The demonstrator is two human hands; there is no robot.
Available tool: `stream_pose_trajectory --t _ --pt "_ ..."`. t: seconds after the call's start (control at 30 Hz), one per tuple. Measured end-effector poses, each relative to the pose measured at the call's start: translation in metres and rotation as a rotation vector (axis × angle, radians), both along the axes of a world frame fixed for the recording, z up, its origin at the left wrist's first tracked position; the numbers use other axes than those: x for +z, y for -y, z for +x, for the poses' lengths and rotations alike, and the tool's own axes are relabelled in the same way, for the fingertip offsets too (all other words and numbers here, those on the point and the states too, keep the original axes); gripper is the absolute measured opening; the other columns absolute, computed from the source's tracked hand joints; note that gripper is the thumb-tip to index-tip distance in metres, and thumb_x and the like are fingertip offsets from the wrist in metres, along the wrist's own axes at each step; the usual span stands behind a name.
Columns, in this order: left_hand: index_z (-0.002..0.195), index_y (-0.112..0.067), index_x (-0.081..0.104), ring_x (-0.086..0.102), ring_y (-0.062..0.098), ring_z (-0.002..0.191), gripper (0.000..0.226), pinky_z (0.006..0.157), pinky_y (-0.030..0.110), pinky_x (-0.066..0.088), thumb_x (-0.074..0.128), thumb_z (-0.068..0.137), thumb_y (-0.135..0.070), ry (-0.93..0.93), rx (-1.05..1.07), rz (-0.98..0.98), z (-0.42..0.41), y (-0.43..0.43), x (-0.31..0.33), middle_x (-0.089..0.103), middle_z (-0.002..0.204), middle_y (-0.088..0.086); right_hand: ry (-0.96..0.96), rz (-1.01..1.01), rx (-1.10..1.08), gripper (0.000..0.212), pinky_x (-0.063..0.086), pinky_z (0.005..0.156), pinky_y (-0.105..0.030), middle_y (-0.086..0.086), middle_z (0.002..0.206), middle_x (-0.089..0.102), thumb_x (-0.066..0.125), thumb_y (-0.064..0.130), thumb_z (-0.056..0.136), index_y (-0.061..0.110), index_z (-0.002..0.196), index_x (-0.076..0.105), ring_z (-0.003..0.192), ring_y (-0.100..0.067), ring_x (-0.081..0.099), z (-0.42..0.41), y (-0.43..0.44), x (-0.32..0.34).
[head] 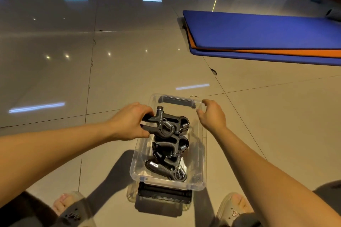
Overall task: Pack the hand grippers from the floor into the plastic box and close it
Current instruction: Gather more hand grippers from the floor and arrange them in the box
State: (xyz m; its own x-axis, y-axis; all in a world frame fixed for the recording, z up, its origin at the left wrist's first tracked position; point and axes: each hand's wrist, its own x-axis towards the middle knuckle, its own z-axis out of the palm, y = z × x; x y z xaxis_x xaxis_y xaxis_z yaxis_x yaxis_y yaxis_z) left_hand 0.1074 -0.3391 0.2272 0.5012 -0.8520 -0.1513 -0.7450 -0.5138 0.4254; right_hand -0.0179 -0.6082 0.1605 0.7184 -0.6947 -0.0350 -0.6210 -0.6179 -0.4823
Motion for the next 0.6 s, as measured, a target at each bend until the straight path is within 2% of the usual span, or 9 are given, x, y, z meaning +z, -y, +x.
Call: stream_pose_trajectory --t 0.1,0.2,0.33,0.47,0.6 --pt "0.111 -0.033 0.062 0.051 0.005 0.097 0.044 0.096 0.036 0.045 0.076 0.074 -0.052 -0.008 -0.111 0.025 -0.019 0.012 -0.018 0.060 0.101 -0.015 -0.095 0.147 -0.070 0.053 0.049 0.098 -0.041 -0.011 0.139 0.061 0.061 0.033 0.097 0.009 0.143 0.052 0.124 -0.031 0.059 -0.023 0.002 -0.012" --pt "0.124 -0.034 0.061 0.043 0.007 0.112 0.056 0.105 0.035 0.036 0.073 0.075 -0.057 0.031 -0.217 0.103 -0.036 0.021 -0.046 0.055 0.116 -0.013 -0.025 0.255 -0.026 0.049 0.048 0.095 -0.038 -0.012 0.131 0.066 0.061 0.032 0.099 0.008 0.141 0.056 0.118 -0.031 0.062 -0.041 -0.006 -0.021" --pt "0.139 -0.036 0.053 0.036 0.012 0.117 0.069 0.107 0.035 0.031 0.072 0.076 -0.057 0.090 -0.299 0.188 -0.057 0.035 -0.080 0.047 0.123 -0.010 0.014 0.254 -0.031 0.050 0.048 0.092 -0.037 -0.010 0.129 0.067 0.059 0.036 0.100 0.013 0.145 0.053 0.118 -0.030 0.062 -0.048 -0.008 -0.027" --pt "0.139 -0.032 0.053 0.038 0.014 0.117 0.069 0.105 0.037 0.033 0.075 0.077 -0.053 0.087 -0.342 0.270 -0.070 0.047 -0.105 0.051 0.127 -0.009 -0.012 0.244 -0.034 0.055 0.048 0.098 -0.039 -0.008 0.133 0.066 0.059 0.041 0.100 0.017 0.148 0.049 0.122 -0.029 0.060 -0.049 -0.005 -0.031" --pt "0.137 -0.029 0.054 0.039 0.013 0.114 0.068 0.103 0.035 0.034 0.079 0.075 -0.042 0.063 -0.336 0.328 -0.074 0.049 -0.127 0.051 0.129 -0.007 -0.006 0.253 -0.031 0.054 0.050 0.096 -0.041 -0.007 0.129 0.067 0.059 0.043 0.099 0.020 0.147 0.051 0.119 -0.028 0.062 -0.049 -0.003 -0.032"
